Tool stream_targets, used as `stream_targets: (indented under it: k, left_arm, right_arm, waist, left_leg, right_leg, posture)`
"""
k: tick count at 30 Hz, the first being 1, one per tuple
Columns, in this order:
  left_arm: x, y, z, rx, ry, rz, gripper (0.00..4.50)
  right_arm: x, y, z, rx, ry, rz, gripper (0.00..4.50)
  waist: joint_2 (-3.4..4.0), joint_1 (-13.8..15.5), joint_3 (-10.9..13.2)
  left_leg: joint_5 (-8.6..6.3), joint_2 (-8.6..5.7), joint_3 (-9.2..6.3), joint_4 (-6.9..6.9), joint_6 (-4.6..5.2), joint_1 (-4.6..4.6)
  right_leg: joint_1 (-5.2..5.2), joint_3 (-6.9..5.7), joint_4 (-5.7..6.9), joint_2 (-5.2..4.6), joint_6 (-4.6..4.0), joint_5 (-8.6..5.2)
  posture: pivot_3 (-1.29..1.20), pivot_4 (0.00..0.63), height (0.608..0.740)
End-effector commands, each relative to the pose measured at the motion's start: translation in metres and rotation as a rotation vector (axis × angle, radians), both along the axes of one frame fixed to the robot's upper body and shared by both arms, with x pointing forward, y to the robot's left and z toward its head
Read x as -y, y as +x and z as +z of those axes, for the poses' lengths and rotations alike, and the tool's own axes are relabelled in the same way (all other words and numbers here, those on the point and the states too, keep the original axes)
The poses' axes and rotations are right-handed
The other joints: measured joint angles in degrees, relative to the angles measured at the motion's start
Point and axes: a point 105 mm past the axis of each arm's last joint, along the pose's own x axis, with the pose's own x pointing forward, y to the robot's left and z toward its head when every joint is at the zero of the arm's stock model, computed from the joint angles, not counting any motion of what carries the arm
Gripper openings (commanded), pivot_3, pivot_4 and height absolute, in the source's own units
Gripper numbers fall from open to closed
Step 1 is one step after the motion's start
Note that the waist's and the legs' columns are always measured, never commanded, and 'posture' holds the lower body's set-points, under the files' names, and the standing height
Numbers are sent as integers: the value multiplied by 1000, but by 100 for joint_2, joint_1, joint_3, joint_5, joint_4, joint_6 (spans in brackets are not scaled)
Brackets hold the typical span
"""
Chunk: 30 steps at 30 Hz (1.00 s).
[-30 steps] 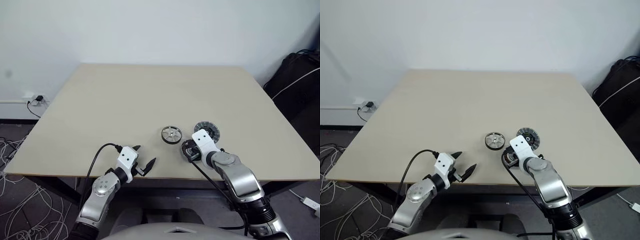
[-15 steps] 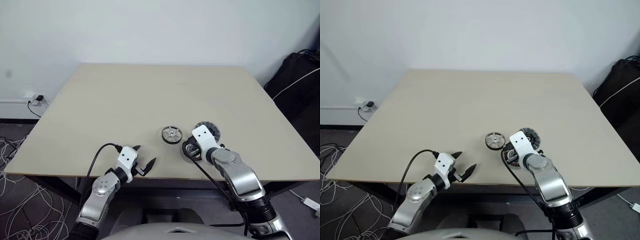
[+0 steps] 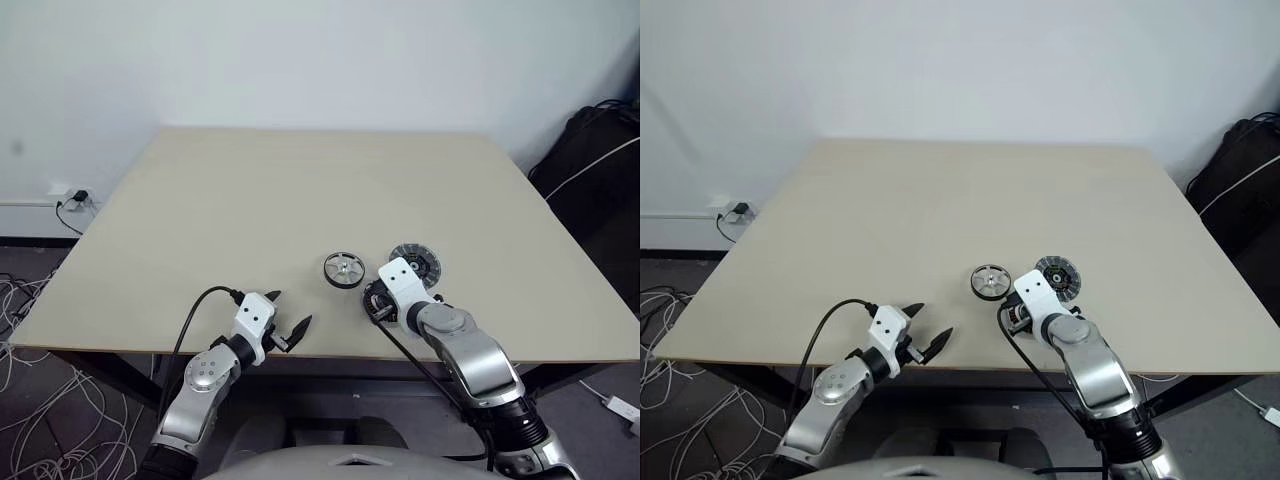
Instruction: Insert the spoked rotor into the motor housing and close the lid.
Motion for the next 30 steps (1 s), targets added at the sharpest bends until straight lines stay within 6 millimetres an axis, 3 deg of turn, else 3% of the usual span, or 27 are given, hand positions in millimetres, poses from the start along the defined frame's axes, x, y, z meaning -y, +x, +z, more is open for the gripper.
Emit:
stream_targets:
  k: [1,7,19,23,30]
  left_arm:
    - [4,5,14,50,-22,-7,4500]
    - [5,4,13,47,-23,-12,4500]
    - [4,4,13,46,-23,-10,4500]
    - [4,3,12,43,-22,-10,4500]
    - [5,3,12,39,-24,-16,4500]
  right_arm:
    - [1,0,7,26,6,7,24]
    - [13,10,24,91,-12,-26,24]
    - [3,-8,2,3,2,18,24]
    - [-1,-13,3,10,6,37,24]
    - [11,-3,18,76,11,-38,24]
  waist:
    - [0,0,0]
    - [4,5,3]
    - [2,8,2]
    - [2,7,1]
    - [3,7,3]
  left_leg:
    - [0,0,0,0,0,0]
    - [0,0,0,0,0,-2]
    - [-1,0,0,-4,1,-2]
    - [-1,0,0,-4,1,-2]
    - [-1,0,0,-3,1,-2]
  right_leg:
    - [0,0,0,0,0,0]
    - [-2,0,-1,0,0,0]
    - [-2,0,-5,-1,0,0]
    - [-1,0,-6,0,0,-1]
    - [-2,-1,-5,0,1,0]
  posture:
    - [0,0,740]
    - [0,0,740]
    - [0,0,740]
    - [0,0,740]
    - [0,0,740]
